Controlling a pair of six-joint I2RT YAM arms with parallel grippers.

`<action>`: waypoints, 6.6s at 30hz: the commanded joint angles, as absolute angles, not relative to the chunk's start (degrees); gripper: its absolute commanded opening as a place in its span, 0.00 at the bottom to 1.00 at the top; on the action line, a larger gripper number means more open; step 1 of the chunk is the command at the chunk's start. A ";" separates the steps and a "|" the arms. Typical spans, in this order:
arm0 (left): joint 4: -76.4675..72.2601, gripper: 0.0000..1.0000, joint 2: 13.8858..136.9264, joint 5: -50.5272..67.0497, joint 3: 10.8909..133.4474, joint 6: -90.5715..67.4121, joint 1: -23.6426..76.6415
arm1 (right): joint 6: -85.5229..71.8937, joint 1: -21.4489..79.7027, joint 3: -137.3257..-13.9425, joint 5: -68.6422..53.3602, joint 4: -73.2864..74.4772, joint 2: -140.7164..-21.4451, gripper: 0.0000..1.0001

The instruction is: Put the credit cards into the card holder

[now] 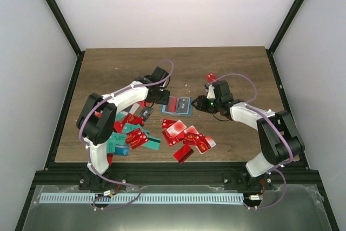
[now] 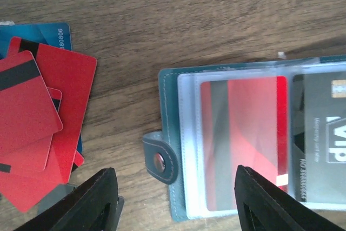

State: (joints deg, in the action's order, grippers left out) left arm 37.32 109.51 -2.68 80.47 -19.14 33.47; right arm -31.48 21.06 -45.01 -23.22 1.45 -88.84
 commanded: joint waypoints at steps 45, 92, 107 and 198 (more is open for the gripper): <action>24.99 0.16 112.46 6.09 73.91 -23.24 34.16 | -36.66 18.91 -48.20 -33.71 -1.21 -95.34 0.62; 19.64 0.15 112.37 14.47 72.01 -24.43 35.86 | -37.79 24.09 -55.44 -39.08 -8.84 -108.43 0.43; 21.05 0.22 112.34 11.75 74.01 -21.98 35.59 | -34.13 22.41 -54.46 -38.62 -8.65 -111.29 0.35; 13.66 0.15 125.94 33.11 84.12 -16.15 28.43 | -26.97 22.17 -55.56 -35.24 -4.13 -109.89 0.02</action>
State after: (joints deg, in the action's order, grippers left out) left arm 12.82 124.97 33.78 83.88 -16.29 28.42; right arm -28.23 21.15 -53.91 -37.89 -8.43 -109.86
